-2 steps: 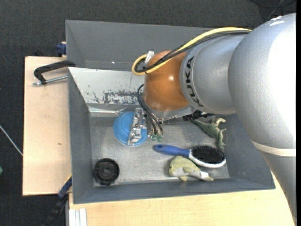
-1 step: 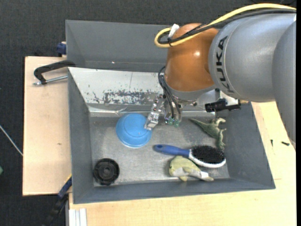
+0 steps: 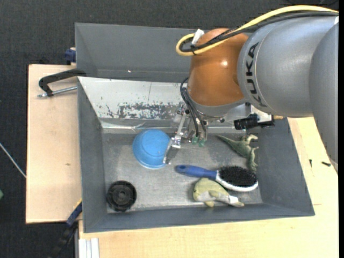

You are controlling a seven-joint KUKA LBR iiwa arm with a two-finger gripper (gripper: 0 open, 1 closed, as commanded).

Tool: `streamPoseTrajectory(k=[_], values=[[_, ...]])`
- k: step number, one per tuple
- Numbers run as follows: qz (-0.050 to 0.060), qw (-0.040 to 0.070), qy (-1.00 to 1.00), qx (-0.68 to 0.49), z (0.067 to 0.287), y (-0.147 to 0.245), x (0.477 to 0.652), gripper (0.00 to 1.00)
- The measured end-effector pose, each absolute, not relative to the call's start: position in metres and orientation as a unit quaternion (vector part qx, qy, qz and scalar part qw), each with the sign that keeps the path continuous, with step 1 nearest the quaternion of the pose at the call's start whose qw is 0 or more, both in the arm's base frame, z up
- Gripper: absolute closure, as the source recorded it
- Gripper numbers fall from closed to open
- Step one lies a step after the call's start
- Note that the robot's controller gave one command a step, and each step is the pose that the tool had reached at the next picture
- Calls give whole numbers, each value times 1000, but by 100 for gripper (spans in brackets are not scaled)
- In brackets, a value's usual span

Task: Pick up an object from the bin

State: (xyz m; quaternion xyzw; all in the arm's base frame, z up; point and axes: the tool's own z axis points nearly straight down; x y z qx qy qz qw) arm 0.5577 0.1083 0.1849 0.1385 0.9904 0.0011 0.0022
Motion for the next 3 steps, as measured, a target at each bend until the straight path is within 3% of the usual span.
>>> streamPoseTrajectory(k=[1,2,3], values=[[1,3,990,144,70,67,524,0],[2,5,990,143,74,69,527,100],[0,4,997,-78,175,39,515,100]])
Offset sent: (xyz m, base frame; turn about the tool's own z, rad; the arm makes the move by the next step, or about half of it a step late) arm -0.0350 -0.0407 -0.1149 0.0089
